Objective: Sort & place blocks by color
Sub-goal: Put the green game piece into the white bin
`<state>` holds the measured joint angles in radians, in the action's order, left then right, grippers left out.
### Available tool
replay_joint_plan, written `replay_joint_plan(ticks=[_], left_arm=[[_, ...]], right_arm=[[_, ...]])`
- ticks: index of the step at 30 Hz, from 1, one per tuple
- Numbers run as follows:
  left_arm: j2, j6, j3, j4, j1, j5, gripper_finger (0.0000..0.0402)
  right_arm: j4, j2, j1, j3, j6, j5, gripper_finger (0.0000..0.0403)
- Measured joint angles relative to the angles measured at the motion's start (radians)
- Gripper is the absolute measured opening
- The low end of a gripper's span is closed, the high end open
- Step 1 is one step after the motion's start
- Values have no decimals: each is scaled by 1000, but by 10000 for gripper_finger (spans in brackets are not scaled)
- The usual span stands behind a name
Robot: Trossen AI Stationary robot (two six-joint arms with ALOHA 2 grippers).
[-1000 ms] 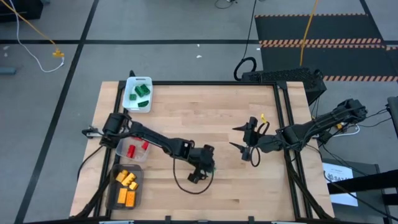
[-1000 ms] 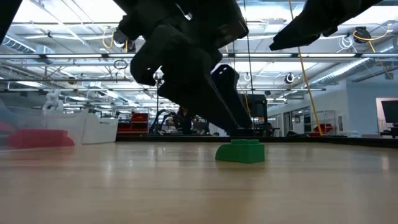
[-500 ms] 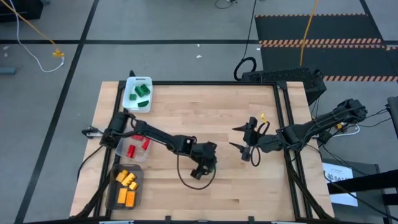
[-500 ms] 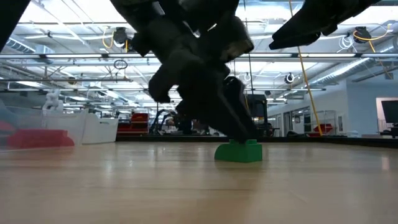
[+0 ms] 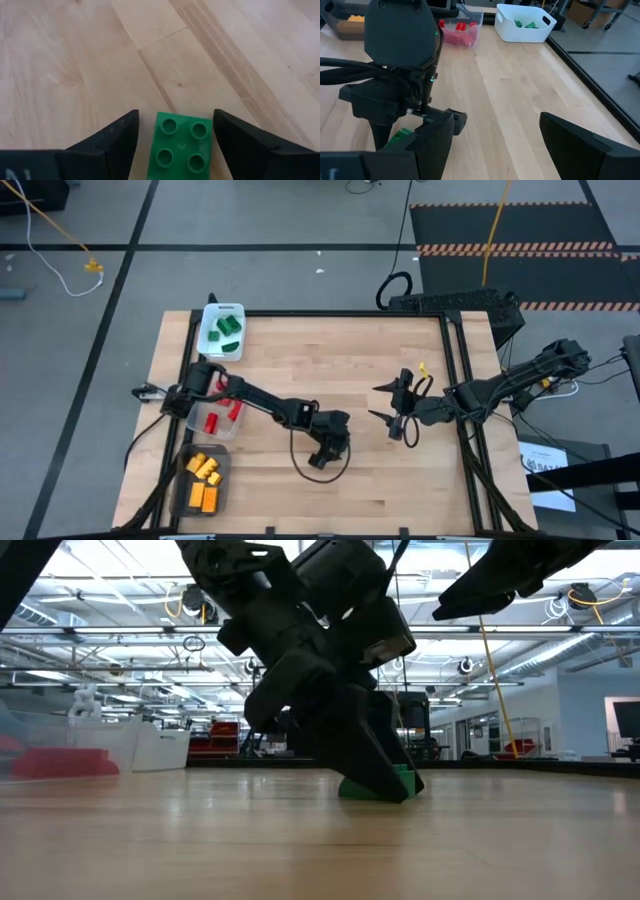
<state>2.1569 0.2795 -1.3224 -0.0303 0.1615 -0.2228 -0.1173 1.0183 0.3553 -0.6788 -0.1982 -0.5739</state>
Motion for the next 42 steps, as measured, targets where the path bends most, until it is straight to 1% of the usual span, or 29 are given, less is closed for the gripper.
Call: replay_joint_plan(ticks=[7,15,22,26,33,38,42], left_arm=[[2,-12,0,7,-3,5,225],[3,-22,-2,-36,-3,11,146],[-7,-26,1,-47,-3,17,145],[-44,-26,5,-89,-4,39,149],[-145,-20,5,-224,-6,202,153],[-223,-54,7,-328,-15,298,154],[-306,-108,6,-408,-48,443,155]], right_arm=[[0,0,0,0,0,0,286],[0,0,0,0,0,0,286],[0,0,0,0,0,0,286],[0,0,0,0,0,0,286],[-1,0,0,0,1,0,286],[2,0,0,0,1,0,286],[2,0,0,0,1,-1,286]])
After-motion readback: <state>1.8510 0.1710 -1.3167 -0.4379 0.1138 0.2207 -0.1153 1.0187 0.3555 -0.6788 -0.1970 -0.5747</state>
